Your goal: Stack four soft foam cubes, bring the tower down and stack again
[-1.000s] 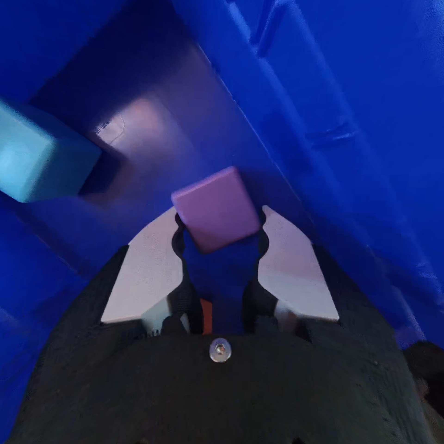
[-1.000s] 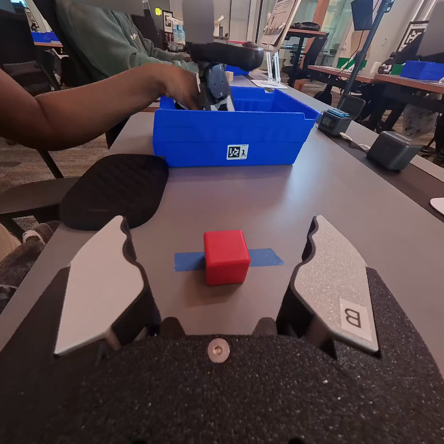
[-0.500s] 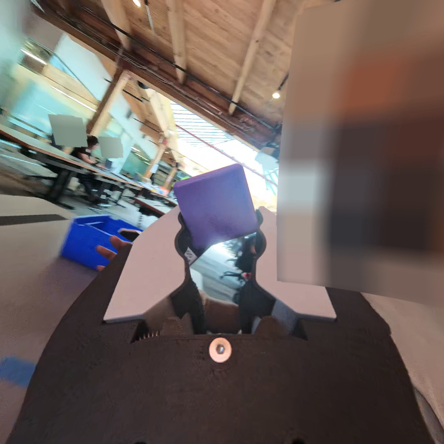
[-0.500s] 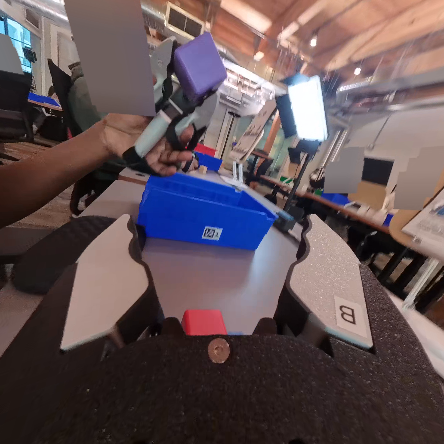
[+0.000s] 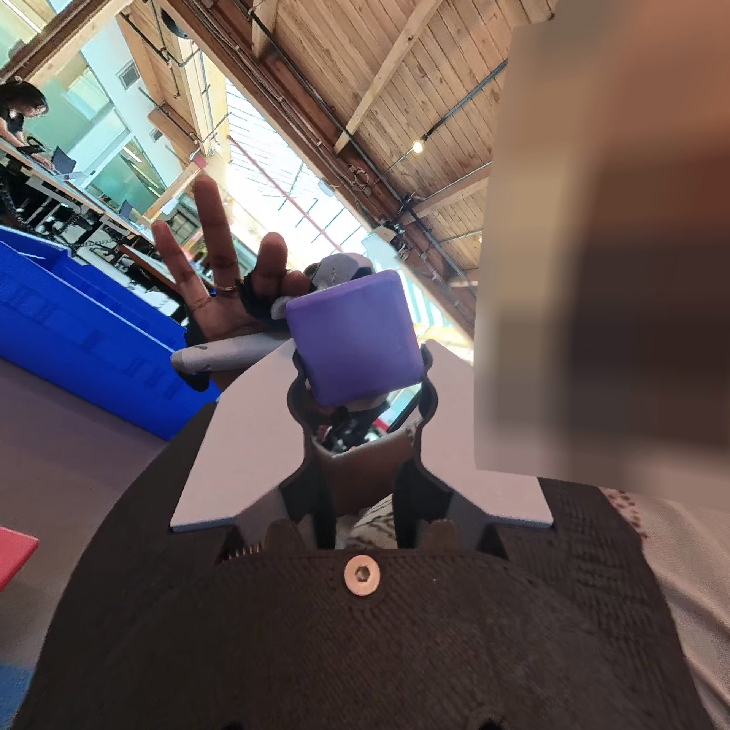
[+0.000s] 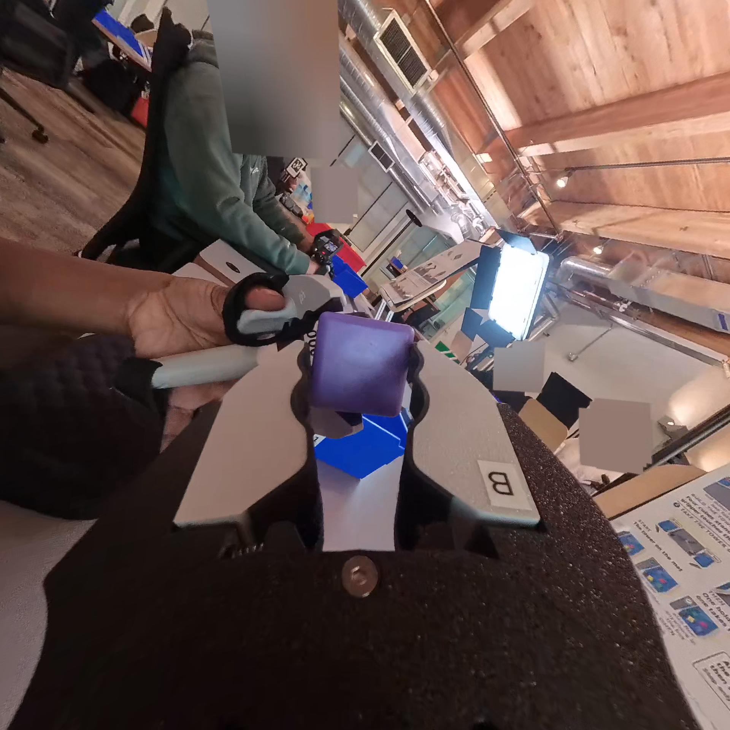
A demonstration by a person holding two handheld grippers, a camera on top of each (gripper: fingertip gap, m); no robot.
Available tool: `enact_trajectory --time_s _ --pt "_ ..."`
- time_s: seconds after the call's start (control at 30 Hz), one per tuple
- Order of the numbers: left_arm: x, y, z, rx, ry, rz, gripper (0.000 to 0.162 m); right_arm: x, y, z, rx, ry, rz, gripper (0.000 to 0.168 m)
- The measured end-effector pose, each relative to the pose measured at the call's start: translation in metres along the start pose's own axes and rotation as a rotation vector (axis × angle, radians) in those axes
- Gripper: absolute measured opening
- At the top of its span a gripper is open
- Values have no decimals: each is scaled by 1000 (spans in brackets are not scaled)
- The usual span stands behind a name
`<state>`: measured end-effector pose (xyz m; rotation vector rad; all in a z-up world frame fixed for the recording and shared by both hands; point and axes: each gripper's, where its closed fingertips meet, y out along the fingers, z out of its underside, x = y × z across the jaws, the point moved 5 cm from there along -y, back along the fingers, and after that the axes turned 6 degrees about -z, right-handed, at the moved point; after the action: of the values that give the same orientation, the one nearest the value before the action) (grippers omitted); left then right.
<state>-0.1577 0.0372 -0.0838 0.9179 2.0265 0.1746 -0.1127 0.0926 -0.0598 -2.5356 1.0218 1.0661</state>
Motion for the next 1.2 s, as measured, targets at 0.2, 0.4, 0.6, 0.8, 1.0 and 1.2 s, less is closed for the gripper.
enact_trajectory --time_s 0.2,0.4,0.6,0.8,1.0,1.2 --pt "37 -20 18 407 768 -537 125 -11 -19 27 331 252 -170 47" --pt "74 -33 34 661 899 -704 132 -8 -32 88 976 551 -387 47" --pt "96 -42 38 644 710 -669 126 10 -18 114 1221 559 -582 47" --pt "98 -48 39 631 682 -652 126 15 -12 122 1240 573 -602 47" --pt "99 -48 43 646 692 -641 124 21 -13 125 1210 551 -640 47" --pt "111 -47 45 710 695 -666 109 22 -14 124 1184 490 -673 47"
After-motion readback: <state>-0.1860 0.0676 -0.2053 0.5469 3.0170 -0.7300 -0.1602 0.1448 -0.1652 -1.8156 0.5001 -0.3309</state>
